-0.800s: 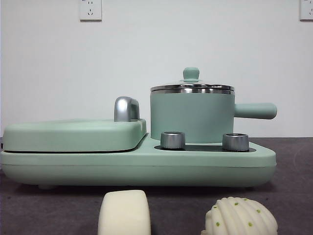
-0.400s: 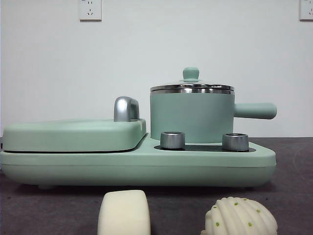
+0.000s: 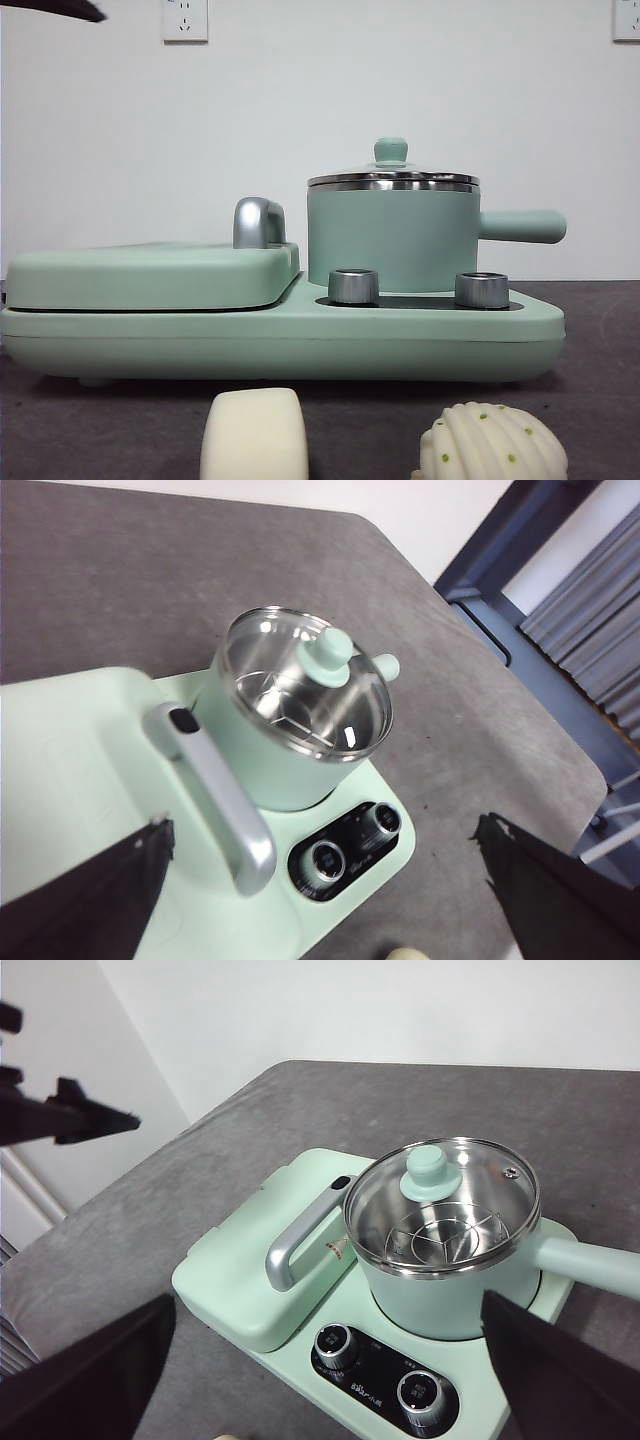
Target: Put the buns in a small steamer
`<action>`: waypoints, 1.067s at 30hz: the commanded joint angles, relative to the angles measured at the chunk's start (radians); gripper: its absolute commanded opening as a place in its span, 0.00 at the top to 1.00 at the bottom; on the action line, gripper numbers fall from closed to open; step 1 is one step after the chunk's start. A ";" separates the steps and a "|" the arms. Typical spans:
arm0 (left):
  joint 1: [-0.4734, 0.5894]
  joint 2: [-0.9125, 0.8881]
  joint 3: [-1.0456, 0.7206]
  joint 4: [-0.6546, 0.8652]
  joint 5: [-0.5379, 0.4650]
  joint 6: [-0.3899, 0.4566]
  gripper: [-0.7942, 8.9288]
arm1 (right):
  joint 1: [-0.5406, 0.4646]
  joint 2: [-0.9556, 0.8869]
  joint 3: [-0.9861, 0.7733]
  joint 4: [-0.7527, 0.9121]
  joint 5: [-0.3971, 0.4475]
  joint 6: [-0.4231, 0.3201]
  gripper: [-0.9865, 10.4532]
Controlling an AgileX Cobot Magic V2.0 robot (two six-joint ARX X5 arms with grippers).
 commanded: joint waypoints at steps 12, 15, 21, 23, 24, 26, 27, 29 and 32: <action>-0.145 0.524 0.530 -0.243 0.008 0.068 0.41 | 0.002 0.003 0.017 0.007 -0.006 -0.001 0.49; -0.177 0.639 0.664 -0.317 -0.014 0.086 0.41 | 0.002 0.003 0.017 0.007 -0.006 -0.001 0.49; -0.249 0.851 0.959 -0.470 -0.132 0.128 0.41 | 0.002 0.003 0.017 0.007 -0.005 0.000 0.49; -0.278 0.919 1.061 -0.512 -0.185 0.131 0.41 | 0.002 0.003 0.017 0.006 -0.005 0.000 0.49; -0.289 0.945 1.102 -0.530 -0.201 0.131 0.41 | 0.002 0.003 0.017 0.006 -0.005 0.000 0.49; -0.315 1.000 1.182 -0.557 -0.229 0.135 0.41 | 0.002 0.003 0.017 0.006 -0.005 0.000 0.49; -0.327 1.022 1.210 -0.565 -0.245 0.137 0.41 | 0.002 0.003 0.017 0.006 -0.005 0.000 0.49; -0.353 1.060 1.255 -0.572 -0.282 0.146 0.41 | 0.002 0.003 0.017 0.006 -0.005 -0.001 0.49; -0.392 1.088 1.274 -0.569 -0.368 0.175 0.41 | 0.002 0.003 0.017 0.006 -0.004 -0.001 0.49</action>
